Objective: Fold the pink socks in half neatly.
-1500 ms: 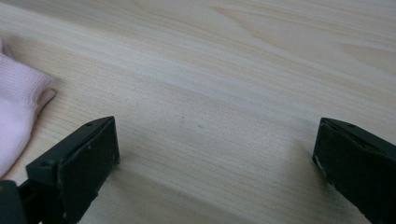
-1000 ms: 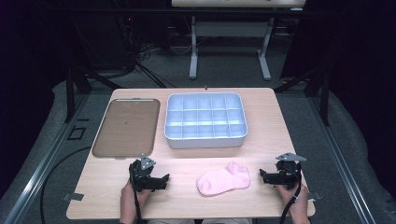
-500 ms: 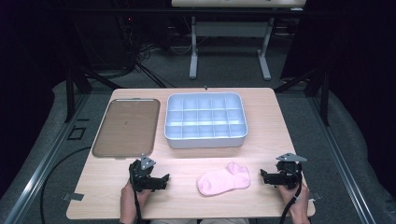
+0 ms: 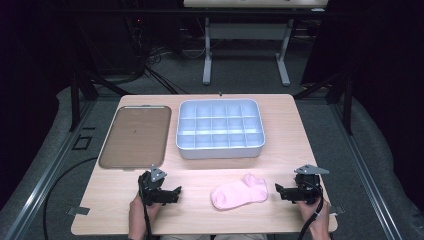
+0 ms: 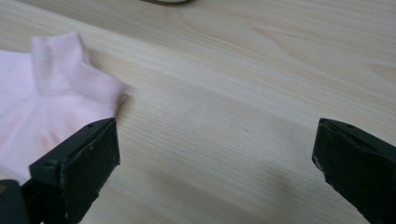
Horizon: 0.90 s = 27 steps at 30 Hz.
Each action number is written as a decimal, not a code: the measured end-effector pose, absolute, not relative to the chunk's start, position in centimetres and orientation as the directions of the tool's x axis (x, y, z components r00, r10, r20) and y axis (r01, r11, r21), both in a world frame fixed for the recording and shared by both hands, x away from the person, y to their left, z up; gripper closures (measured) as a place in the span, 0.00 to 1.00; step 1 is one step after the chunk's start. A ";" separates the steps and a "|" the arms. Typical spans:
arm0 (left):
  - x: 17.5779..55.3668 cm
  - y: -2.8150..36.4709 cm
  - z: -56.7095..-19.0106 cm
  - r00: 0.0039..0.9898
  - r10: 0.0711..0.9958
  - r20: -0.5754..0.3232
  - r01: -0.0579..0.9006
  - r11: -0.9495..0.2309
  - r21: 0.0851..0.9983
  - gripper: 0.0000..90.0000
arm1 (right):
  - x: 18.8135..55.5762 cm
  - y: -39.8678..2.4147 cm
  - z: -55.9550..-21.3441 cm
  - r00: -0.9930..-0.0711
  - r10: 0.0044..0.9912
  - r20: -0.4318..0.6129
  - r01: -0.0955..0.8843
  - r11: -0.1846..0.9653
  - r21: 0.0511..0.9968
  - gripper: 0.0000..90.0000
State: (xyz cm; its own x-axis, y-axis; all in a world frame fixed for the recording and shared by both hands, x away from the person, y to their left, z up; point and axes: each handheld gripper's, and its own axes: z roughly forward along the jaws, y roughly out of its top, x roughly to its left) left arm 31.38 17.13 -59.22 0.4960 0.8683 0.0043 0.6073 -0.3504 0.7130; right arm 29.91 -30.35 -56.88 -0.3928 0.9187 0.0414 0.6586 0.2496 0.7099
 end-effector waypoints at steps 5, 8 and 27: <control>31.4 17.1 -59.2 0.496 0.868 0.005 0.607 -0.351 0.713 0.01 | 29.1 -28.9 -55.3 -0.434 0.900 0.031 0.624 0.276 0.731 0.00; 31.4 17.1 -59.2 0.498 0.867 0.006 0.606 -0.353 0.713 0.01 | 28.7 -28.1 -54.4 -0.463 0.886 0.025 0.600 0.293 0.745 0.00; 31.3 17.1 -59.2 0.497 0.868 0.005 0.606 -0.351 0.713 0.01 | 28.6 -20.4 -53.7 -0.627 0.779 -0.006 0.560 0.456 0.691 0.00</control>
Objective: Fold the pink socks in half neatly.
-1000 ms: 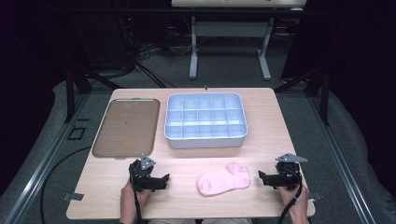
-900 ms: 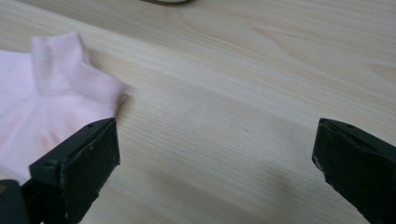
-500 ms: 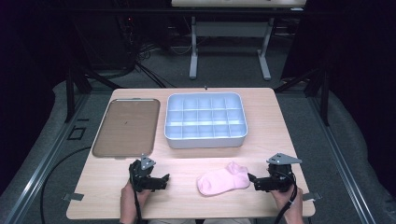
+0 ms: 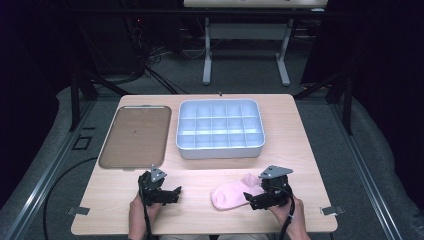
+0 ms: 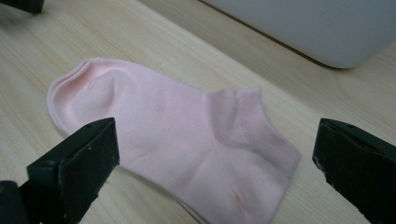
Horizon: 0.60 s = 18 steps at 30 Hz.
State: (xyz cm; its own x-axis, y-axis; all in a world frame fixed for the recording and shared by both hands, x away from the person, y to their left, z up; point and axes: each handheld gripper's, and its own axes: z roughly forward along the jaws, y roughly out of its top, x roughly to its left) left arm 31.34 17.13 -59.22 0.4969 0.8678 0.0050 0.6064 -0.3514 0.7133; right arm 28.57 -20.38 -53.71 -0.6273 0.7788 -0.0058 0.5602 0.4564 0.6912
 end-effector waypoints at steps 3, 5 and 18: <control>31.3 17.1 -59.2 0.497 0.868 0.005 0.606 -0.351 0.713 0.01 | 28.8 -19.4 -54.1 -0.645 0.764 -0.008 0.565 0.484 0.668 0.06; 31.3 17.1 -59.2 0.497 0.868 0.005 0.606 -0.351 0.714 0.01 | 28.8 -18.6 -54.4 -0.638 0.769 -0.041 0.568 0.506 0.648 0.09; 31.3 17.1 -59.2 0.498 0.867 0.005 0.604 -0.351 0.716 0.01 | 29.5 -16.3 -56.4 -0.669 0.743 -0.010 0.602 0.550 0.579 0.27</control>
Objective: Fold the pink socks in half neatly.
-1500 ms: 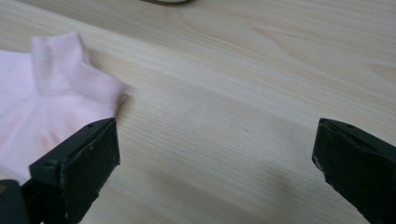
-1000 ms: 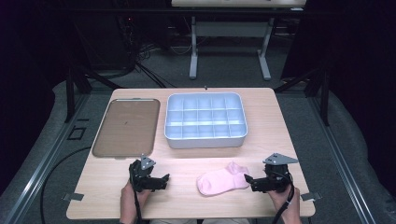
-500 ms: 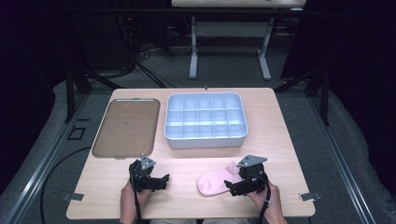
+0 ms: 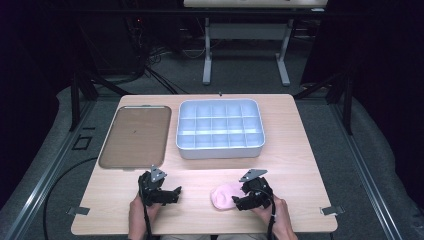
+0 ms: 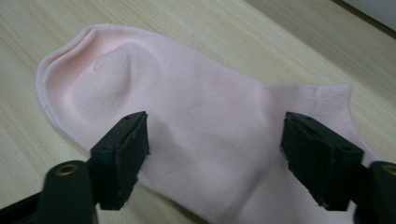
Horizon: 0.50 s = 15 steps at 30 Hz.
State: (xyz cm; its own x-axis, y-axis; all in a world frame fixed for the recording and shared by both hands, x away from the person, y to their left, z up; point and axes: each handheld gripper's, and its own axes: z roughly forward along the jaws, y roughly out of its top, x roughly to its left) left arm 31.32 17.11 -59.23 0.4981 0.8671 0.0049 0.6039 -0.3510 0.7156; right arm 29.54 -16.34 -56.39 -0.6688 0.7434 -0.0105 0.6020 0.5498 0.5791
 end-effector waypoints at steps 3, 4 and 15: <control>31.3 17.1 -59.2 0.498 0.867 0.005 0.604 -0.351 0.716 0.01 | 29.7 -16.2 -56.7 -0.667 0.745 -0.016 0.606 0.555 0.570 0.33; 31.3 17.1 -59.2 0.499 0.867 0.005 0.604 -0.351 0.716 0.01 | 29.6 -16.2 -56.7 -0.665 0.747 -0.018 0.606 0.554 0.571 0.34; 31.3 17.1 -59.2 0.499 0.866 0.005 0.604 -0.352 0.716 0.01 | 29.4 -16.5 -56.5 -0.669 0.743 -0.016 0.604 0.556 0.571 0.55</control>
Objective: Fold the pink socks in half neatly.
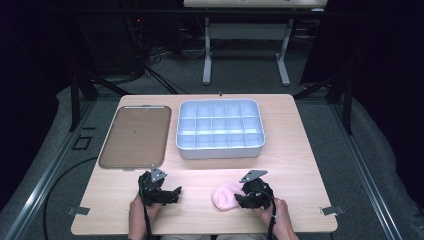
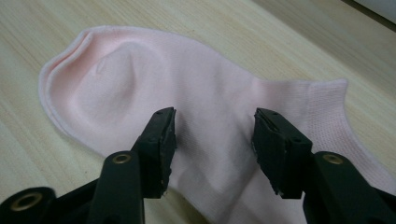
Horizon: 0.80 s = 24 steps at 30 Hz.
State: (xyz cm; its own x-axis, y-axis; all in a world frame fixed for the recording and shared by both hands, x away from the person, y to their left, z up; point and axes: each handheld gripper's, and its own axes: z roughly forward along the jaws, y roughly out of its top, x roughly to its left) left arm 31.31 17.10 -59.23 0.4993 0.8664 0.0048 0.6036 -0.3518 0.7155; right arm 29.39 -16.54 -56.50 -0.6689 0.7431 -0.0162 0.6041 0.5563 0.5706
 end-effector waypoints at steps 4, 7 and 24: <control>31.3 17.1 -59.2 0.499 0.866 0.005 0.603 -0.352 0.716 0.01 | 29.2 -16.8 -56.6 -0.655 0.755 -0.004 0.606 0.528 0.595 0.65; 31.3 17.1 -59.2 0.499 0.866 0.005 0.603 -0.352 0.716 0.01 | 29.1 -16.9 -56.6 -0.649 0.761 -0.015 0.604 0.527 0.597 0.75; 31.3 17.1 -59.2 0.499 0.866 0.007 0.602 -0.353 0.716 0.01 | 28.1 -17.3 -55.5 -0.623 0.780 0.060 0.596 0.423 0.683 0.89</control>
State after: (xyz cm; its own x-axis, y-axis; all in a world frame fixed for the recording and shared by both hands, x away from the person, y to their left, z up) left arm 31.28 17.08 -59.23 0.4995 0.8663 0.0070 0.6021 -0.3530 0.7162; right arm 28.15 -17.30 -55.54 -0.6226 0.7802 0.0596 0.5955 0.4230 0.6829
